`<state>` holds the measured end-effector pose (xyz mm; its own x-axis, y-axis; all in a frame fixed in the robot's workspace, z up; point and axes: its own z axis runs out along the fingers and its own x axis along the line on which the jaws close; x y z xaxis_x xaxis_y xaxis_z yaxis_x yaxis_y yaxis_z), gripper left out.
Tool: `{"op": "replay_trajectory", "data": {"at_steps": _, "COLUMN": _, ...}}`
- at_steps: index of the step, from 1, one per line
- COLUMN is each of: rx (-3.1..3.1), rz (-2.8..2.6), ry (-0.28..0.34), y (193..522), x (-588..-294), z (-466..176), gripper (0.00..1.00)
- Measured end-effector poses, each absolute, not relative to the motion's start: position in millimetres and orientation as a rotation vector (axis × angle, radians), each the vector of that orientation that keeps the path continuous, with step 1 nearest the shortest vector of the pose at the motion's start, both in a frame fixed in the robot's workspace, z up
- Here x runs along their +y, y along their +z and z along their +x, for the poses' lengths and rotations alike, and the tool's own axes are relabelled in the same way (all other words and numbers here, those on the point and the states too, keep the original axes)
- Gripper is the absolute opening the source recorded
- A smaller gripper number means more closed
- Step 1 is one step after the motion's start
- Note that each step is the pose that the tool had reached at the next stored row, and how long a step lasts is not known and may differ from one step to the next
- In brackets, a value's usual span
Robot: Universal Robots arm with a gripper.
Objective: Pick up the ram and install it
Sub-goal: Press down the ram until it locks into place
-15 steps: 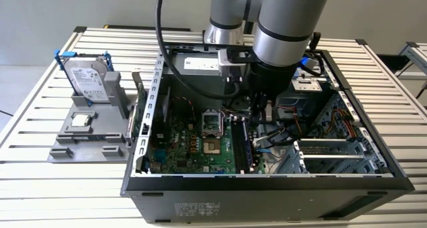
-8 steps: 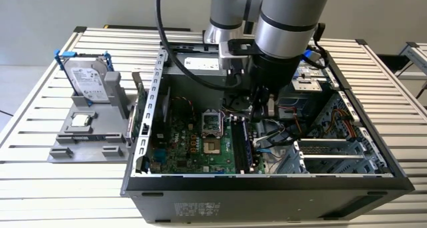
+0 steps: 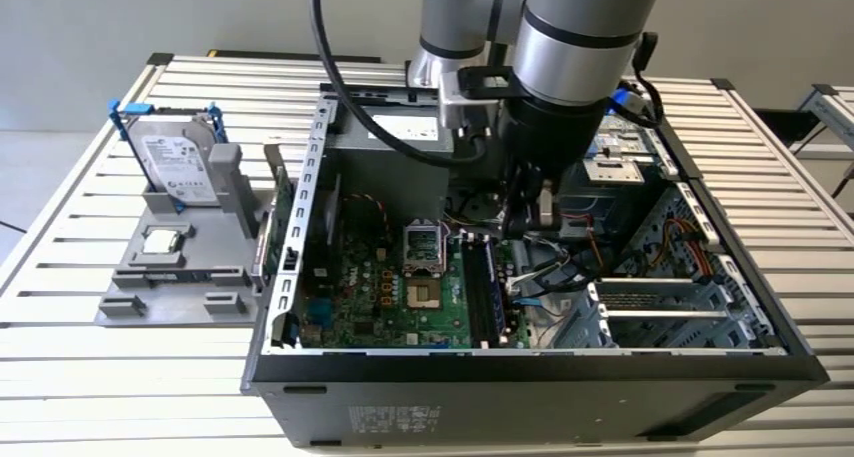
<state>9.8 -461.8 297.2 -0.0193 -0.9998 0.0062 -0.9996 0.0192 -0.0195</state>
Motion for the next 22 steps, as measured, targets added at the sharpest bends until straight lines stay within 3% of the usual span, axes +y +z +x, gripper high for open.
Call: {"op": "replay_trajectory", "data": {"at_steps": 22, "rx": 2.236, "rz": -2.193, "ry": -0.029, "y": 329.4, "x": -461.8, "z": 9.8, "gripper": 0.00}}
